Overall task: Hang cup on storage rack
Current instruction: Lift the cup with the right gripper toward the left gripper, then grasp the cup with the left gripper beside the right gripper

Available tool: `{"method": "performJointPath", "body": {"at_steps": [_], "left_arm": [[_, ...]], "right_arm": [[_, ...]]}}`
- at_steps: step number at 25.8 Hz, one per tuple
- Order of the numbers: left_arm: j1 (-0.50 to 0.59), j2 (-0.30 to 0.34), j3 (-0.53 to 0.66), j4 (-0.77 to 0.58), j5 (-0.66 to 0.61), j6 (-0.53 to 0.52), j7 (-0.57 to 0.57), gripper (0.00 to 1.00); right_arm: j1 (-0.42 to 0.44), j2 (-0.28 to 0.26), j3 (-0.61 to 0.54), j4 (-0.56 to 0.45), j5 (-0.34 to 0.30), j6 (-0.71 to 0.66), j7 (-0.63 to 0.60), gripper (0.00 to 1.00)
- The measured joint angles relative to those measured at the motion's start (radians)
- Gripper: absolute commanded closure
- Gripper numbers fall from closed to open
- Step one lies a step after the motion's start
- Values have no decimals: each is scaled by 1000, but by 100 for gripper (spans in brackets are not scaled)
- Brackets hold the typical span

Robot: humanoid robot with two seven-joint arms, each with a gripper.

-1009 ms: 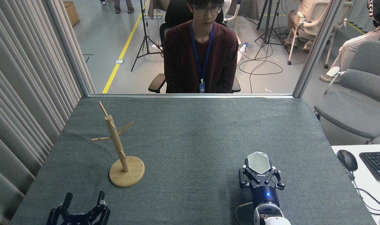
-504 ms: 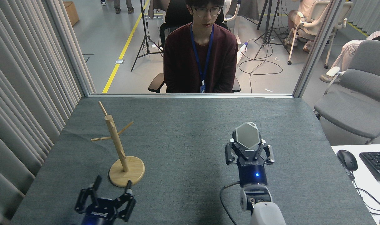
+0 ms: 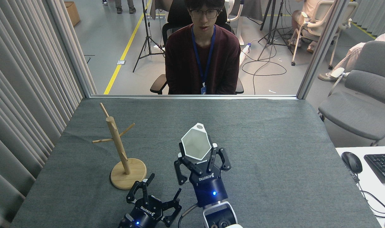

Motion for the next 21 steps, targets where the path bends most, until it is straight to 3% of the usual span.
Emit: {"method": "performJointPath", "body": {"at_steps": [6,21], "left_arm": [[-38,-3,-4,20,-6,-1,-1,0],[-84,-5,-44,36,-9,-6,-3,0]], "right_arm": [[43,0,37,-3,12,11,-12,48],[50,3,76,24,8,17,-41,49]]}}
